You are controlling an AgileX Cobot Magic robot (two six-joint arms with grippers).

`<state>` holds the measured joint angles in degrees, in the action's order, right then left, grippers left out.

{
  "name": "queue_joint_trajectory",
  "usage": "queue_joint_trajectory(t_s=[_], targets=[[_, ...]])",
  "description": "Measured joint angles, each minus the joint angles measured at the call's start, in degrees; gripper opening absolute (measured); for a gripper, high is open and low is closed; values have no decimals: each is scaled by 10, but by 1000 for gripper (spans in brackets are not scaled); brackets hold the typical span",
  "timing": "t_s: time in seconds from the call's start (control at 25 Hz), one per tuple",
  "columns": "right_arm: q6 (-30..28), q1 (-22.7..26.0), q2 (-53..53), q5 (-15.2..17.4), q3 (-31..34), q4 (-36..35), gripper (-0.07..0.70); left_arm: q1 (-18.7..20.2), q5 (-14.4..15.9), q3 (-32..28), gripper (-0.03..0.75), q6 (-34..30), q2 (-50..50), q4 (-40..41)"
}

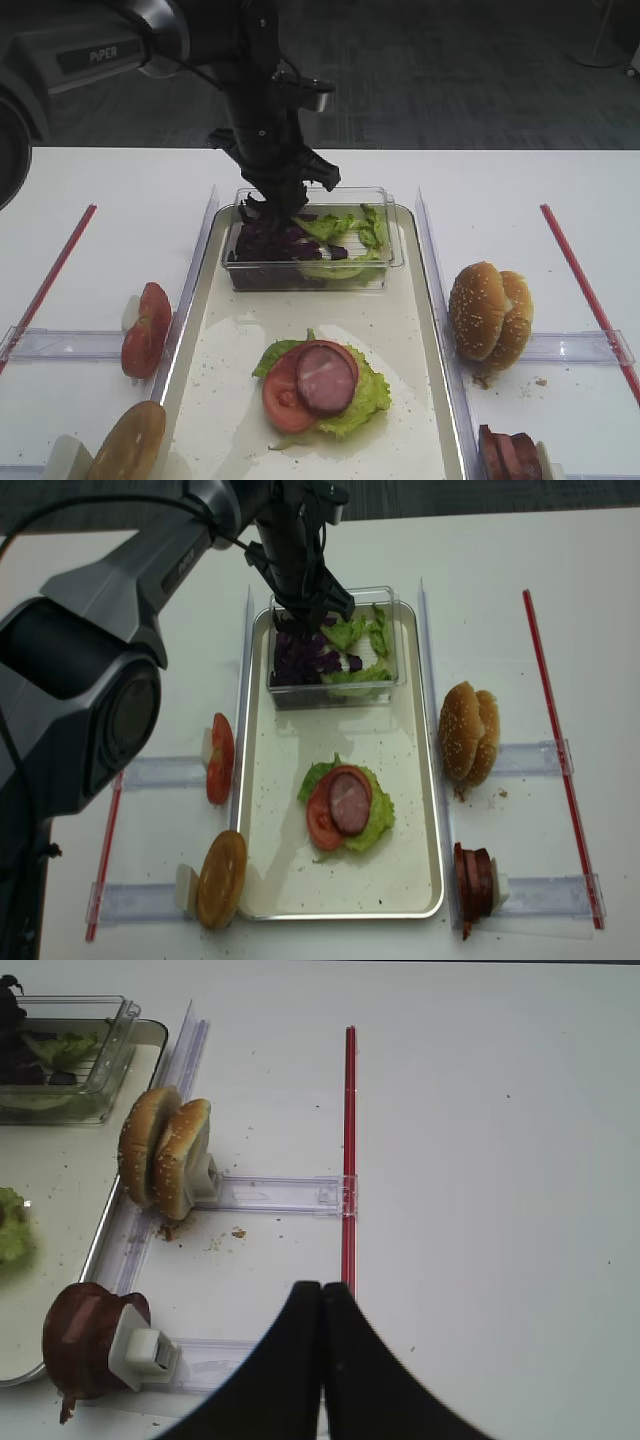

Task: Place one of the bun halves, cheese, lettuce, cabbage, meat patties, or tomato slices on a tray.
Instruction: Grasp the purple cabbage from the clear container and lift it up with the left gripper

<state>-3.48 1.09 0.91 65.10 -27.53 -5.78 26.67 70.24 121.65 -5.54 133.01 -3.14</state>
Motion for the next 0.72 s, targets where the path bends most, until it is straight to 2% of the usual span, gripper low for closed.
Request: queue_joint_trajectory(t_s=[0.28, 0.72], targets=[[-1, 0, 0, 0, 0, 0, 364, 0, 4, 41, 36, 0, 0, 0], [-1, 0, 0, 0, 0, 0, 364, 0, 5, 47, 35, 0, 0, 0]])
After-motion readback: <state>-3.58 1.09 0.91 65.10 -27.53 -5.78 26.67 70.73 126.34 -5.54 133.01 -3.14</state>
